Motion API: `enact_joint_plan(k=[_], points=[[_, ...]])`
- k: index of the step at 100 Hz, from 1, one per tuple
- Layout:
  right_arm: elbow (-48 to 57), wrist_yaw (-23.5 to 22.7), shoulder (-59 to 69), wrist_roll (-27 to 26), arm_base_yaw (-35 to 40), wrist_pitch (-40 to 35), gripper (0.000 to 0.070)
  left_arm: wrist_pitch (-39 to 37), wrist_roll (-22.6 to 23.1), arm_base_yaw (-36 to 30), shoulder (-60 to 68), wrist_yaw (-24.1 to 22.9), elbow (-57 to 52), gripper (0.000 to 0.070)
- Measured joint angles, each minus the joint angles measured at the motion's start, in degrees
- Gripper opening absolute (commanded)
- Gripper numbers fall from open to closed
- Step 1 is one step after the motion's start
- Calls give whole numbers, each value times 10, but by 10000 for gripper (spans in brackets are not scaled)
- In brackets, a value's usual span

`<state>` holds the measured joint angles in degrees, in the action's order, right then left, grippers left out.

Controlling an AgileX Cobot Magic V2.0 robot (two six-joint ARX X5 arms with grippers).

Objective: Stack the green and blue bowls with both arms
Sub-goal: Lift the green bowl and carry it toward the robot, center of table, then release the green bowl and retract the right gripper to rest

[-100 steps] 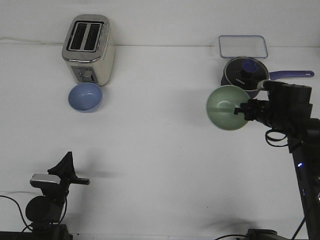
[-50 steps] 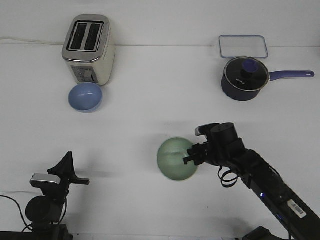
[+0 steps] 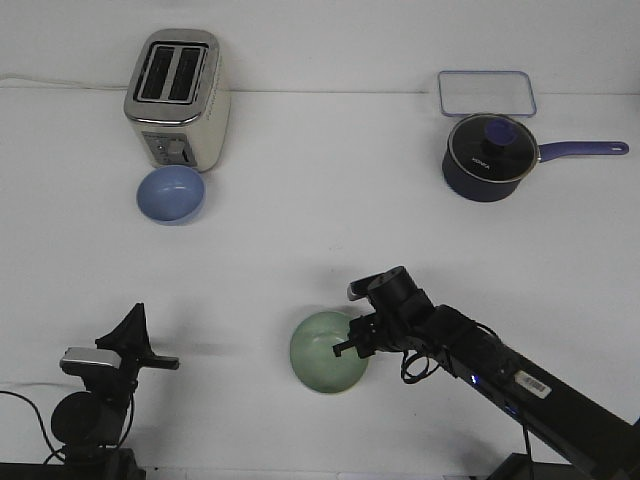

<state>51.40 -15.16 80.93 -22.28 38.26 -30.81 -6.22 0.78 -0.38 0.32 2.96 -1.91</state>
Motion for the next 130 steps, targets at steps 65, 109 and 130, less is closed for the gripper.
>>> enact_joint_plan(k=[65, 109, 130], points=[[12, 3, -107, 45, -58, 13, 359, -8, -9, 0, 0, 0, 0, 14], [-15, 51, -366, 158, -283, 66, 358, -3, -196, 0, 2, -3, -10, 14], [-163, 49, -490, 194, -340, 149, 358, 78, -248, 0, 87, -17, -115, 15]])
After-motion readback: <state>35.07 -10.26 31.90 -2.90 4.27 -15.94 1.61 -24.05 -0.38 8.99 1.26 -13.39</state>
